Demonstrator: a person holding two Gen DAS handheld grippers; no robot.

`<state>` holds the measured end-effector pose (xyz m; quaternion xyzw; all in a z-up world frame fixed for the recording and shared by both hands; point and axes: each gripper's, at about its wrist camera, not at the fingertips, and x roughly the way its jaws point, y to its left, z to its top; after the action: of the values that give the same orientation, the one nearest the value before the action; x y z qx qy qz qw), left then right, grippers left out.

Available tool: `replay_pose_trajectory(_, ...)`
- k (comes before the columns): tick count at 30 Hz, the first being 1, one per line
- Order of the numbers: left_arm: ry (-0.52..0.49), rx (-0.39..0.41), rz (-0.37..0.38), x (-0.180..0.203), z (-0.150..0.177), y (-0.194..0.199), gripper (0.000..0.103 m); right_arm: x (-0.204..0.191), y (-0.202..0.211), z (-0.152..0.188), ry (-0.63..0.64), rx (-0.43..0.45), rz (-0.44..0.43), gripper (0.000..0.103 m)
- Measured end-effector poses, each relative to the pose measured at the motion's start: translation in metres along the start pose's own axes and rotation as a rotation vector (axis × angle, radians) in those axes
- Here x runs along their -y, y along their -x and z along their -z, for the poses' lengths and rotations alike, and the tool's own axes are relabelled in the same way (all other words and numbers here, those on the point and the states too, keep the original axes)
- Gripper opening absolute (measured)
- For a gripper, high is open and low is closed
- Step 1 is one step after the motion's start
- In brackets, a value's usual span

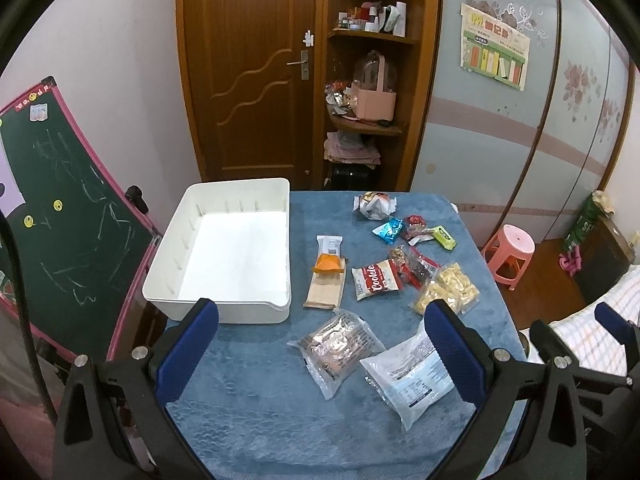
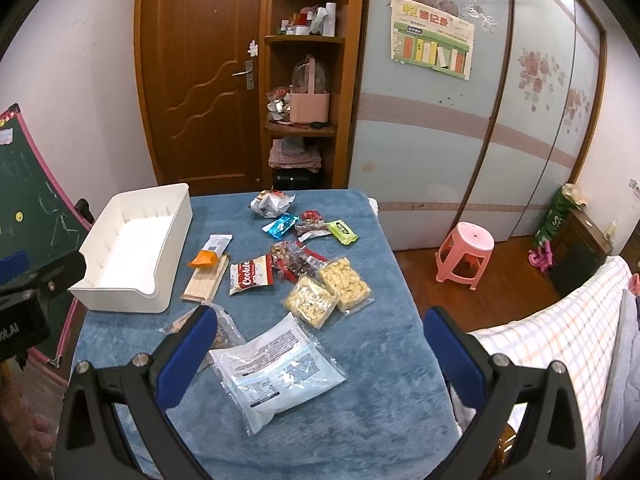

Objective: Organize snacks
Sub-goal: 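Move both tools toward the clear bread bag and white printed bag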

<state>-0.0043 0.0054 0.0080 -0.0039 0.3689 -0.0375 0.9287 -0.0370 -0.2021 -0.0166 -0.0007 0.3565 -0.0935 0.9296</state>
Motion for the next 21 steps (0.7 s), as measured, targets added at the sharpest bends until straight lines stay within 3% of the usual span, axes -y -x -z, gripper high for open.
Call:
replay_pose_trajectory(7, -0.004, -0.032, 0.003, 0.0, 0.002, -0.003, 0.103, 0.003, 0.004, -0.006, 0.0, 0.01, 0.008, 0.103)
replay_pose_trajectory(21, -0.069, 0.0, 0.022, 0.011, -0.005, 0.001, 0.103, 0.002, 0.01, -0.025, 0.019, 0.033, 0.002, 0.103)
